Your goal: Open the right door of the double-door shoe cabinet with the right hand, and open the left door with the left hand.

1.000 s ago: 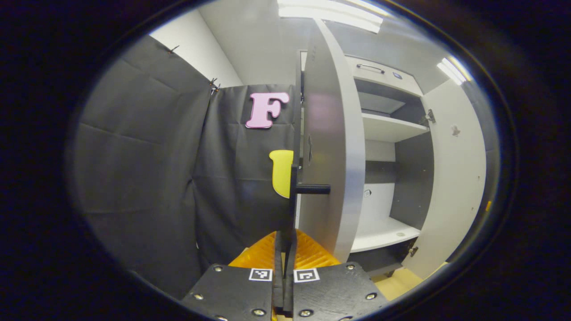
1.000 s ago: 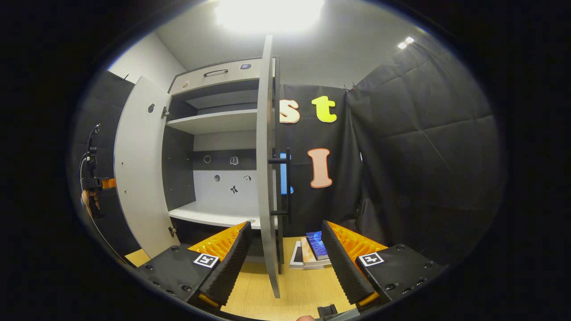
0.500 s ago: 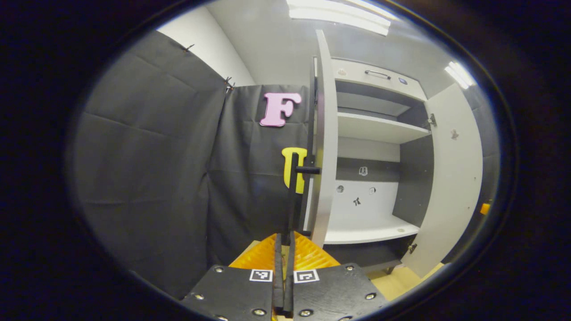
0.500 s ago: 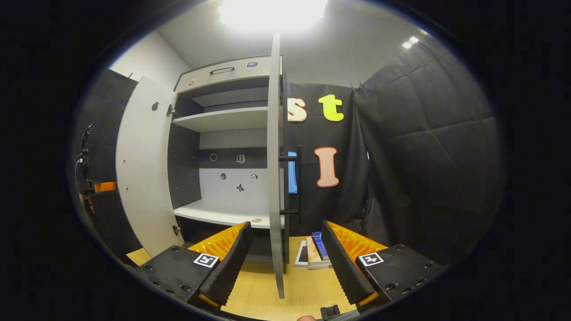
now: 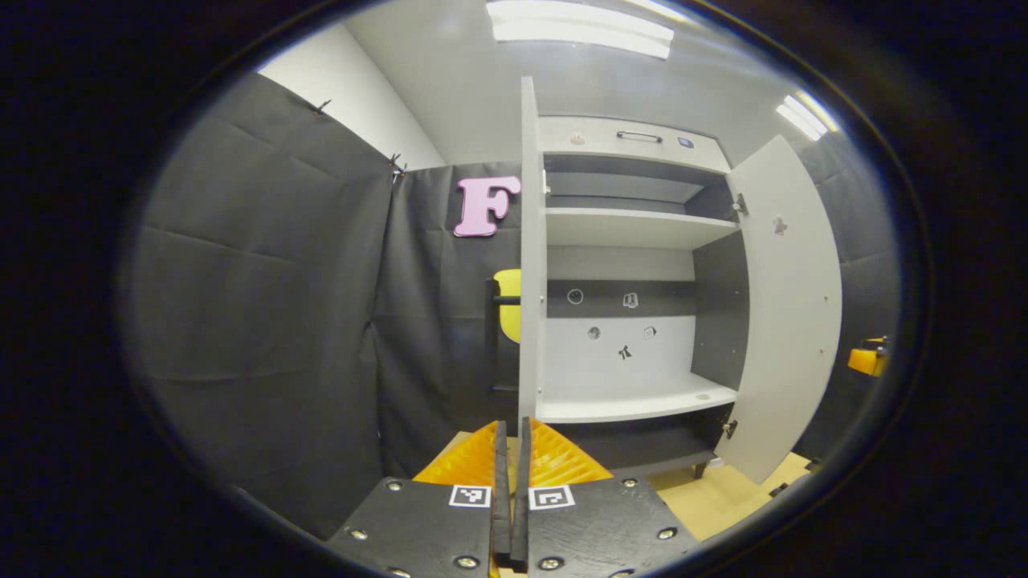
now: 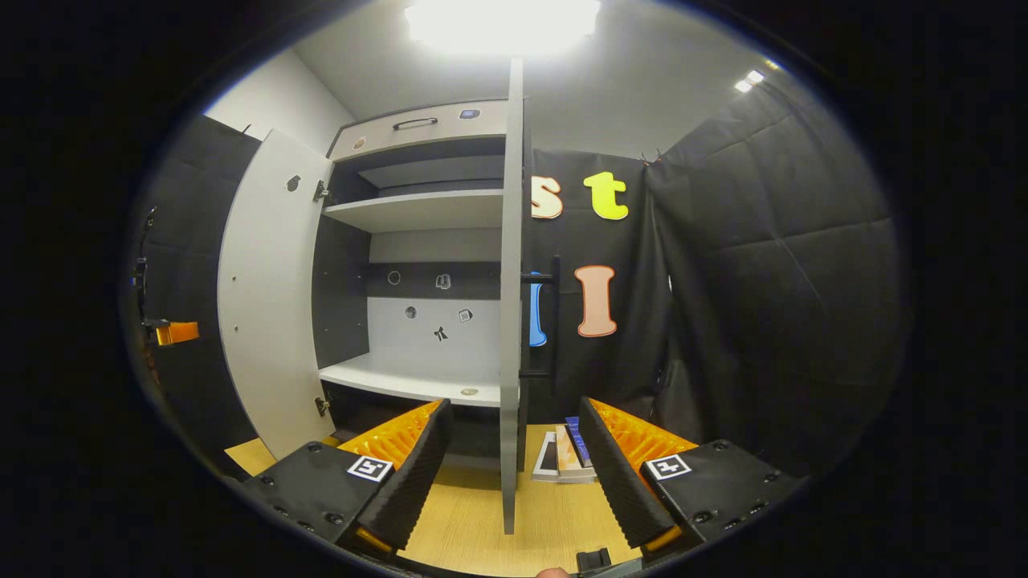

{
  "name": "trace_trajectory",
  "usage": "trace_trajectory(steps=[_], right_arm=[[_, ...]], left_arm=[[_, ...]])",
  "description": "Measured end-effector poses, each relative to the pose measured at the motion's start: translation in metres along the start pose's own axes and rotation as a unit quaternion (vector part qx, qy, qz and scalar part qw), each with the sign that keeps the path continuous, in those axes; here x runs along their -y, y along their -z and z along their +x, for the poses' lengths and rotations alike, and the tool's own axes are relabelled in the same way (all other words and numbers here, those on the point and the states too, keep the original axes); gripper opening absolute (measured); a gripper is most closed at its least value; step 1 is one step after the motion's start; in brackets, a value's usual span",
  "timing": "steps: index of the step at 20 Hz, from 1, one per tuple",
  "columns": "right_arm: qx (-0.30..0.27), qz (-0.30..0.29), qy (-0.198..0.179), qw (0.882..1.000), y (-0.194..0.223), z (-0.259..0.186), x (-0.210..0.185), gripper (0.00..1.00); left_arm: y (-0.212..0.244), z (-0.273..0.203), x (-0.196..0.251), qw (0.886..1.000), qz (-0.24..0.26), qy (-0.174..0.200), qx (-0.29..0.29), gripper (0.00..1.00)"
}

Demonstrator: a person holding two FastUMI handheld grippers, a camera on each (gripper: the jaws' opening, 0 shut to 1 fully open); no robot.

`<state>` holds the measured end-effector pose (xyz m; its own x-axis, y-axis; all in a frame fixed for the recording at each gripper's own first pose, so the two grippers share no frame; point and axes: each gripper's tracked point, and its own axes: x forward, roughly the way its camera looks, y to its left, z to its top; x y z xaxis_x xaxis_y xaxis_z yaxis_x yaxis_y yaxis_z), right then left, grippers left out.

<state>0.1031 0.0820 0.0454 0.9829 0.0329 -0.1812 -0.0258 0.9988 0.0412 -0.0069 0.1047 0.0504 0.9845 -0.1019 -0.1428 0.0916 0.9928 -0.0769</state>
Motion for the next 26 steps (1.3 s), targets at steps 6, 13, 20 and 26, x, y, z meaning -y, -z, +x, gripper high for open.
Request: trace_trajectory(steps=[6,13,20,26], right_arm=[[0.005,0.005,0.01,1.0,-0.003,-0.007,0.005,0.94],[0.006,-0.003,0.009,1.0,-0.003,-0.005,0.001,0.94],[0.01,-0.002,0.009,1.0,-0.006,-0.004,0.0,0.98],[0.013,0.003,0.008,1.0,-0.008,-0.005,-0.001,0.98]], left_arm=[[0.003,-0.012,0.006,1.0,0.01,0.015,0.0,0.02],[0.006,-0.013,0.001,0.999,0.037,-0.002,0.008,0.11],[0.008,-0.014,-0.008,1.0,0.025,-0.008,0.002,0.55],[0.006,-0.018,-0.007,0.999,0.036,-0.006,0.008,0.94]])
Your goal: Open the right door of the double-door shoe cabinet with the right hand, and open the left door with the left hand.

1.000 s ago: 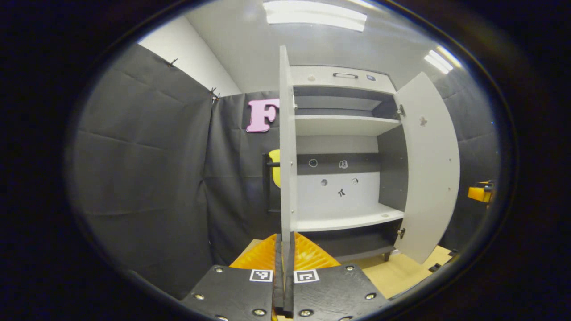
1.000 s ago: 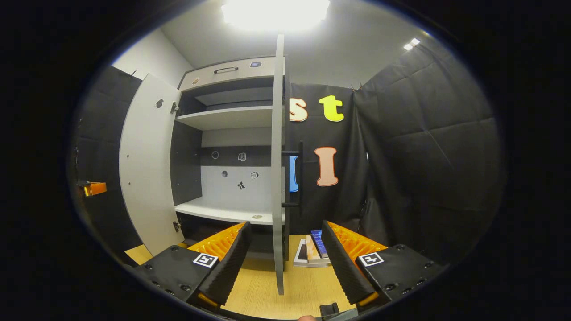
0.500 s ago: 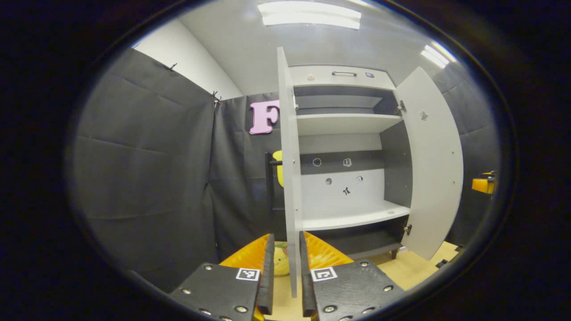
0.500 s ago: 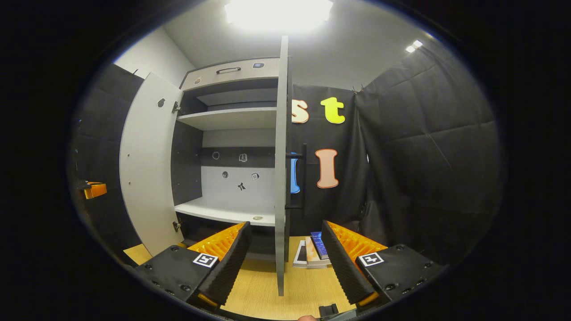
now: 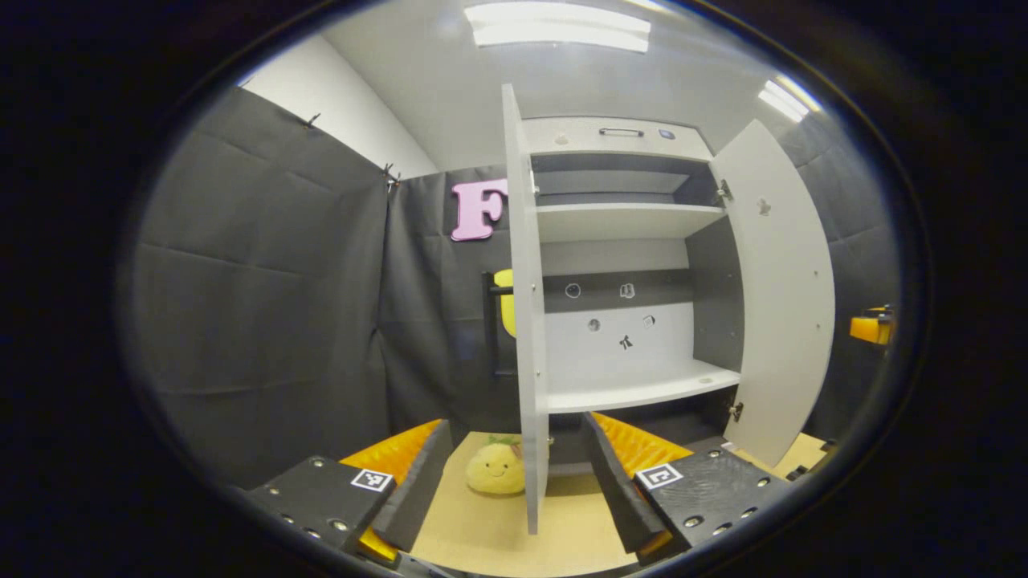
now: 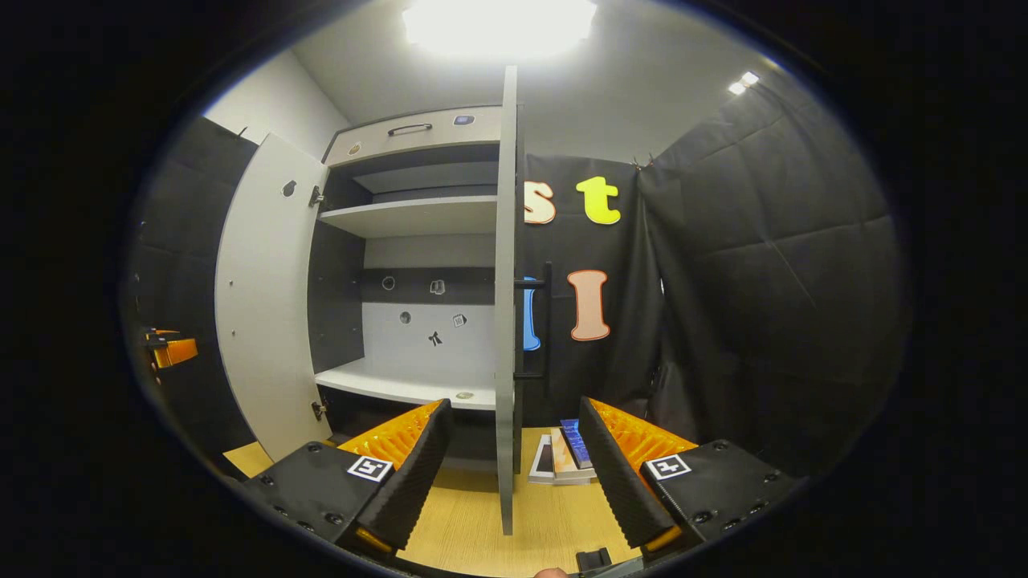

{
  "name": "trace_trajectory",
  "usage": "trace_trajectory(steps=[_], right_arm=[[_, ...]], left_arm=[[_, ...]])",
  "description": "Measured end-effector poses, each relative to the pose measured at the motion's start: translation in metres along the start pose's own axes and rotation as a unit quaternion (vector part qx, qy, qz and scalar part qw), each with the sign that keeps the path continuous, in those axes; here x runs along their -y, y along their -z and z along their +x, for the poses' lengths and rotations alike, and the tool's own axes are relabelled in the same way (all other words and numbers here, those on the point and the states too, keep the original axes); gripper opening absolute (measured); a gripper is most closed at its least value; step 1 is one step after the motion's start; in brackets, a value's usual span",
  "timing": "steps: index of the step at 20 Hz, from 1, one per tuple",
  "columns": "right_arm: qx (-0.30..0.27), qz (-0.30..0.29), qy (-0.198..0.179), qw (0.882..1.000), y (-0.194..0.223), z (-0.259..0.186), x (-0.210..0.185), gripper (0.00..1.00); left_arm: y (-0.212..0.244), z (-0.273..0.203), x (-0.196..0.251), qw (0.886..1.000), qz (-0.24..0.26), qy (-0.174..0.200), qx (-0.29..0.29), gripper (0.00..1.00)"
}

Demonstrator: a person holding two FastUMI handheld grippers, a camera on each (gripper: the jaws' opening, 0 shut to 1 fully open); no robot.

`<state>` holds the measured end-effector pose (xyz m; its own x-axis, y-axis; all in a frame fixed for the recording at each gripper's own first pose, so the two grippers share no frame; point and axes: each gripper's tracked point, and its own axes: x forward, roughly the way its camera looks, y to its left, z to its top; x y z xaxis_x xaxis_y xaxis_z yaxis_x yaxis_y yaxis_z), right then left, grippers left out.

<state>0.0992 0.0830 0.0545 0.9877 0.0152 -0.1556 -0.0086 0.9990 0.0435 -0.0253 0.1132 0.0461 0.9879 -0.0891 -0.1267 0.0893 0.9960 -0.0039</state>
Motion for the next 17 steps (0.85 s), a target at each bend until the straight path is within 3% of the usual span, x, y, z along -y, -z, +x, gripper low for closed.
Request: trace_trajectory(steps=[2,6,7,17], right_arm=[[0.004,-0.001,0.001,1.0,-0.0025,-0.0008,0.0,0.94],[0.01,-0.001,0.003,1.0,-0.0047,-0.0028,0.0008,0.94],[0.011,-0.001,0.004,1.0,-0.0048,-0.0031,0.0015,0.98],[0.015,-0.003,0.014,1.0,-0.0054,-0.01,0.0066,0.98]], left_arm=[[-0.0036,-0.0004,-0.002,1.0,0.0,-0.003,0.006,0.94],[-0.0029,-0.0009,-0.0036,1.0,-0.007,-0.004,0.009,0.94],[-0.0026,-0.0011,-0.0049,1.0,-0.006,-0.005,0.008,0.94],[-0.0059,-0.0051,-0.0057,1.0,-0.009,-0.009,0.015,0.94]])
